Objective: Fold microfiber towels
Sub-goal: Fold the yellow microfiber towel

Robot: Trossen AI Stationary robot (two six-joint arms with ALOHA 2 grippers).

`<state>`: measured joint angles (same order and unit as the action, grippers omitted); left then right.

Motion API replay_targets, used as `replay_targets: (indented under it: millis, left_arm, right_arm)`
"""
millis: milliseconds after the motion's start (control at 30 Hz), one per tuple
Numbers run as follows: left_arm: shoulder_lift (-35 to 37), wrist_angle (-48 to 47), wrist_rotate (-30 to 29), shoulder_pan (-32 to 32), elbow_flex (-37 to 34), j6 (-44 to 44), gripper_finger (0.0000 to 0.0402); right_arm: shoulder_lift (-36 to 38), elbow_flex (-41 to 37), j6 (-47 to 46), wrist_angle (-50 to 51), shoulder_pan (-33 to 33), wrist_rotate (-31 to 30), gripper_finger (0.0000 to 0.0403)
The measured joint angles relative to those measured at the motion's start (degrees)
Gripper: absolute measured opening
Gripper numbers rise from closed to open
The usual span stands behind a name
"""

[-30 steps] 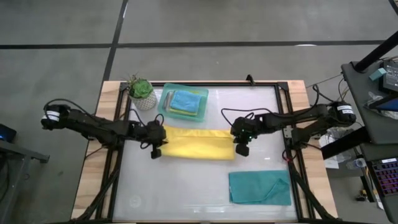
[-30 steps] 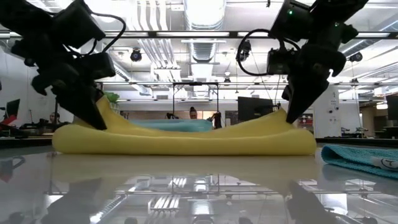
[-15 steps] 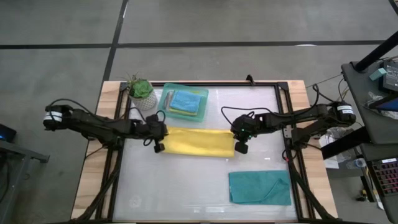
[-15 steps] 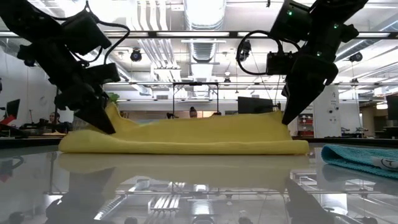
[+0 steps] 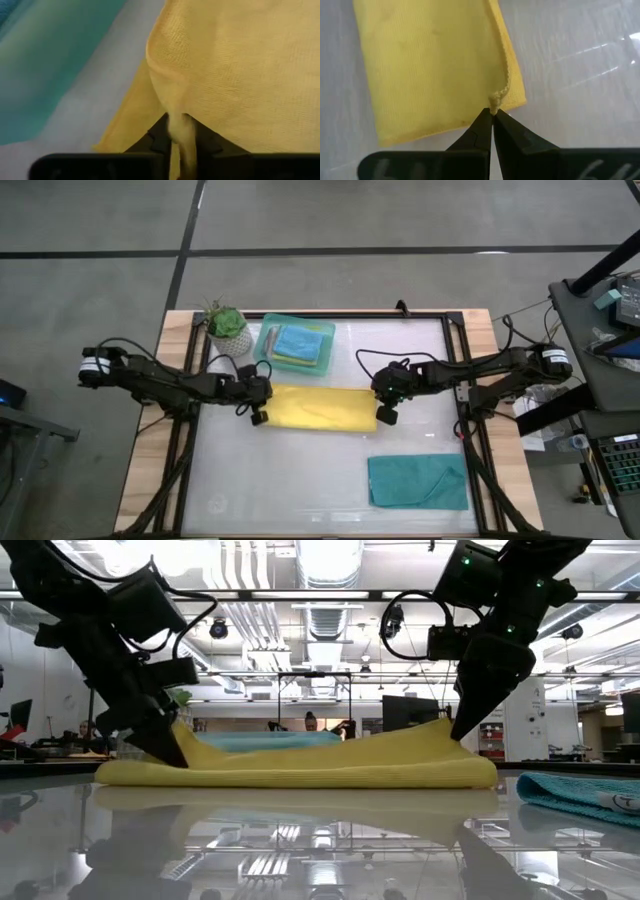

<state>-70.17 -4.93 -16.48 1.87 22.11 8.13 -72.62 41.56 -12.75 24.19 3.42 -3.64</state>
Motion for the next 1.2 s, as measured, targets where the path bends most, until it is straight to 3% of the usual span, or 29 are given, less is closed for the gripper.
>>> replay_targets:
  millis: [167, 400, 733, 1033, 1133, 1200]
  left_arm:
    - [0.69, -0.1, -2.51, 0.02, 0.0, 0.04, 0.0081]
    - [2.5, -1.11, -5.57, 0.02, 0.02, -2.04, 0.0146]
    - [5.96, -4.1, -6.08, 0.02, 1.97, -4.6, 0.0166]
    - [8.76, -8.11, -4.62, -0.52, 5.3, -2.88, 0.0166]
    - [9.14, -8.15, -1.49, -1.28, 5.3, 0.43, 0.0166]
    - [9.16, -8.14, 4.0, -2.21, 5.02, 1.82, 0.0166]
  right_arm:
    - [0.0, 0.0, -0.14, 0.02, 0.0, -0.02, 0.0016]
    - [0.02, -0.02, -1.49, 3.2, 0.06, -3.08, 0.0069]
    - [0.07, -0.02, -4.13, 0.23, 0.26, -3.98, 0.0123]
    - [0.03, -2.37, -2.73, -20.47, -5.4, -3.95, 0.0087]
    - [-0.21, -4.76, -2.38, -27.49, -7.8, -3.92, 0.0065]
    - [-0.6, -6.27, -2.92, -30.48, -9.05, -3.89, 0.005]
